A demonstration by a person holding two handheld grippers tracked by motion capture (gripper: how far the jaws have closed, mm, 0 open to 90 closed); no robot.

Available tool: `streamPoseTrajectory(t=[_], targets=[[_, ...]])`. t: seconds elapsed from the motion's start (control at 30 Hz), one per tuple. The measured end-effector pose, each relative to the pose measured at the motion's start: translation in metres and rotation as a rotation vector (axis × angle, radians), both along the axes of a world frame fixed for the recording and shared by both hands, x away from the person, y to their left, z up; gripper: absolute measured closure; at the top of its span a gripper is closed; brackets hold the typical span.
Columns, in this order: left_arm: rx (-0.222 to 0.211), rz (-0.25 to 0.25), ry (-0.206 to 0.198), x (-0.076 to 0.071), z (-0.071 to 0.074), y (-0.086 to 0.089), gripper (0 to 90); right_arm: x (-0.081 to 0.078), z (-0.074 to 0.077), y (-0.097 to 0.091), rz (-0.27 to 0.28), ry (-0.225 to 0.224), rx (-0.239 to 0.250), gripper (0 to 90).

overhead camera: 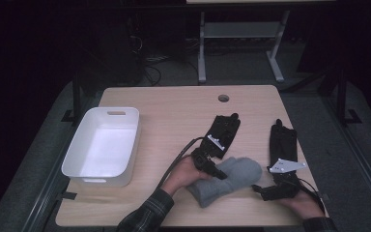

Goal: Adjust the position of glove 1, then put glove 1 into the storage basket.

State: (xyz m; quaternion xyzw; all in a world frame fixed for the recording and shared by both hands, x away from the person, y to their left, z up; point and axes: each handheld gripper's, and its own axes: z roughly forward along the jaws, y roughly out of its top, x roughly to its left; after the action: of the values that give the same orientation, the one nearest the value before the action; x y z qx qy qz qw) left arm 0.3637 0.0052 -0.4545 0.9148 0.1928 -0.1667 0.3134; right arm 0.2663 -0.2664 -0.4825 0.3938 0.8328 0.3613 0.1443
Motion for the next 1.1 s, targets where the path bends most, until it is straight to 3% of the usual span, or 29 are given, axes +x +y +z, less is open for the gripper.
streamPoseTrajectory(t=[0.13,0.47,0.83,1.1], targets=[[-0.02,0.01,-0.023,-0.002,0.004,0.003,69.9,0.0,0.0,0.0,0.0,0.0,0.0,7.9],[-0.067,0.026,-0.024,-0.008,0.024,0.013,70.1,0.0,0.0,0.0,-0.001,0.001,0.0,8.0],[-0.117,0.075,-0.071,-0.002,0.06,0.036,70.0,0.0,0.0,0.0,-0.001,0.001,0.0,8.0],[-0.112,0.116,-0.107,0.006,0.083,0.059,70.0,0.0,0.0,0.0,-0.001,0.002,0.001,7.9]])
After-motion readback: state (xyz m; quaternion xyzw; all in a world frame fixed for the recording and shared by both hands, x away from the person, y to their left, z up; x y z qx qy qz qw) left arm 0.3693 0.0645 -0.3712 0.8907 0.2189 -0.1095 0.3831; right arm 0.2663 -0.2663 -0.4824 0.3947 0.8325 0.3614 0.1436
